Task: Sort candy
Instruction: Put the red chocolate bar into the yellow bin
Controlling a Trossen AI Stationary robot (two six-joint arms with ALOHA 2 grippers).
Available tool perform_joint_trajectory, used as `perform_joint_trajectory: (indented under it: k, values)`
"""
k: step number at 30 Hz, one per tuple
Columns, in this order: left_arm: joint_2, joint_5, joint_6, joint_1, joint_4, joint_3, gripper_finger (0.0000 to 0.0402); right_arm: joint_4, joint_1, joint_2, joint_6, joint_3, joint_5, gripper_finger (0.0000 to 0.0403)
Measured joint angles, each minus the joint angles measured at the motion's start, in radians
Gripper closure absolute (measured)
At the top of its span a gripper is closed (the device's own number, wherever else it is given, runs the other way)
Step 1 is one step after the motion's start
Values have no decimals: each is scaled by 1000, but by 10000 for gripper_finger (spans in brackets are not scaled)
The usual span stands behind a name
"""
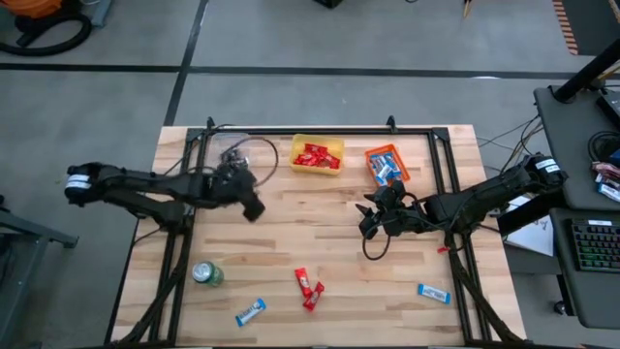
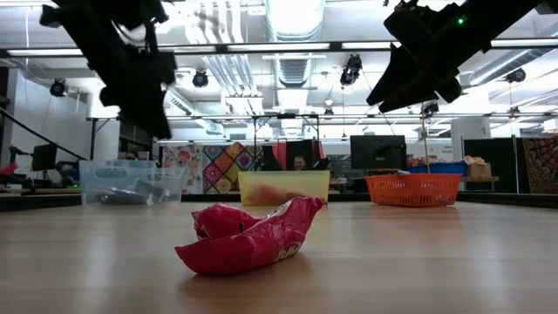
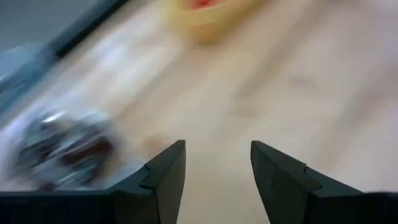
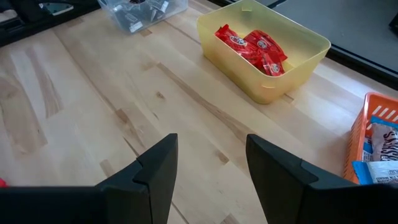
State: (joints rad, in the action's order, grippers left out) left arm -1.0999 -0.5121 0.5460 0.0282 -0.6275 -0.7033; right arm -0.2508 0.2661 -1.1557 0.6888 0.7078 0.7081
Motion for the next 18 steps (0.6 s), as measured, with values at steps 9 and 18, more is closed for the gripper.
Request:
perform_joint_trajectory:
  k: [9,18]
  values:
    - [-43,109,-278,-333,349,0,237,0,0,0,1,0,0,223]
    - [-270,115,-465,-501,684,0,237,2,0,0,2,0,0,223]
